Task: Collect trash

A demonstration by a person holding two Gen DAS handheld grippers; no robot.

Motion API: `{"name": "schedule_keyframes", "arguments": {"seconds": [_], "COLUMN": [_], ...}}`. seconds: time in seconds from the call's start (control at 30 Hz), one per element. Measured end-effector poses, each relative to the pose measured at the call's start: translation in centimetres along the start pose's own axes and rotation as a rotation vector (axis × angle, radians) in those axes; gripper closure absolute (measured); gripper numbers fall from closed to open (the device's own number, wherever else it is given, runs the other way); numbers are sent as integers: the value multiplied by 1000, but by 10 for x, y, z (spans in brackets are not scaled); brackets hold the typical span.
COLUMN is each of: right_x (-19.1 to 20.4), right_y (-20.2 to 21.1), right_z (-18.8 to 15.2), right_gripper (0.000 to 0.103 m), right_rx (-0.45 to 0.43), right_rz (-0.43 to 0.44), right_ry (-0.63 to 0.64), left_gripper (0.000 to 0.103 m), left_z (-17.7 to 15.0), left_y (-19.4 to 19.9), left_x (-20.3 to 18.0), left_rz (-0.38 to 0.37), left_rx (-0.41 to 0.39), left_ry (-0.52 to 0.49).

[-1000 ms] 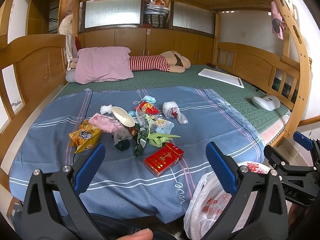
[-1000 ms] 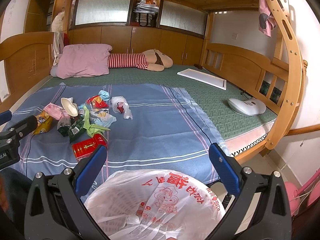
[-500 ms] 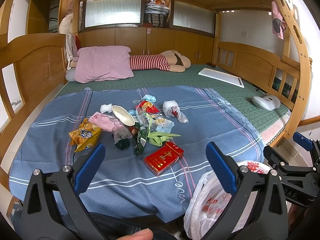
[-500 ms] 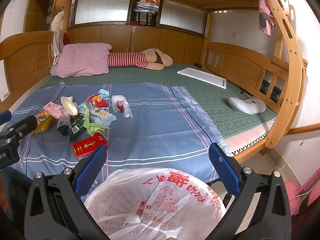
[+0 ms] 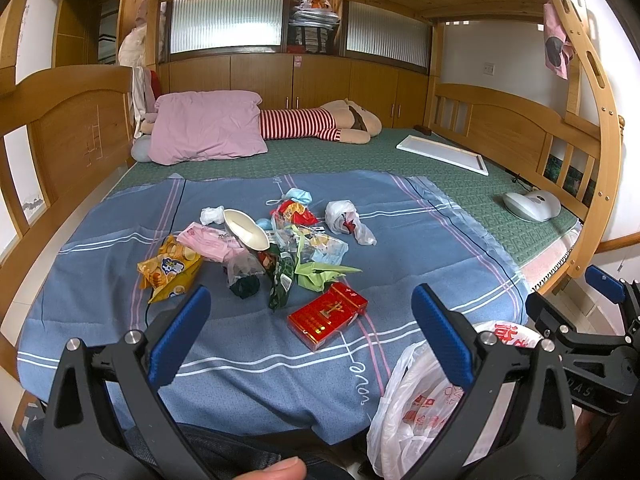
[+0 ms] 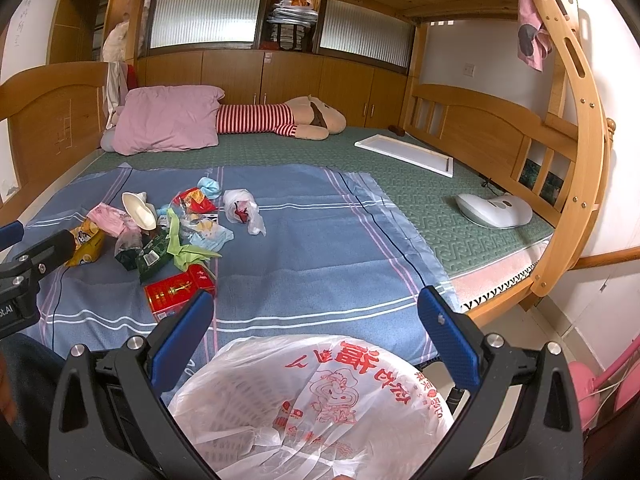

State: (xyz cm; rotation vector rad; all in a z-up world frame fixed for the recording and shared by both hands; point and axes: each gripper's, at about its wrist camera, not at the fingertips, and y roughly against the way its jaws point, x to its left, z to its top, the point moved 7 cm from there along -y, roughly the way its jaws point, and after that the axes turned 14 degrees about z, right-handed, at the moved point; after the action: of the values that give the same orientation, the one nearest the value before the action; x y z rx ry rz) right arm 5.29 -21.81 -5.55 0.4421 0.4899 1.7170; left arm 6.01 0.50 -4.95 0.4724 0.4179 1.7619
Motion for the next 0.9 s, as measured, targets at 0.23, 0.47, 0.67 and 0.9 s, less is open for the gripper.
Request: {"name": "schedule_keyframes", "arguments": {"seconds": [0.23,0.47,0.67,0.9], "right_x": [0,1,3,3], "right_y": [0,-1,-2,-2], "right_z": [0,-4,-8,-6], "right_gripper": [3,3,3,3], "right_rx": [1,4,5,6], "right_rz": [1,5,5,5], "right_ry": [-1,-1,-2,0], "left_gripper": [3,3,3,3], "left_z": [0,0,-1,-1], "left_y": [0,0,0,0], "left_x": [0,0,0,1], "left_rz": [0,0,0,1], "left_rx": [1,1,2,3], "left_ry": [0,1,1,2]}}
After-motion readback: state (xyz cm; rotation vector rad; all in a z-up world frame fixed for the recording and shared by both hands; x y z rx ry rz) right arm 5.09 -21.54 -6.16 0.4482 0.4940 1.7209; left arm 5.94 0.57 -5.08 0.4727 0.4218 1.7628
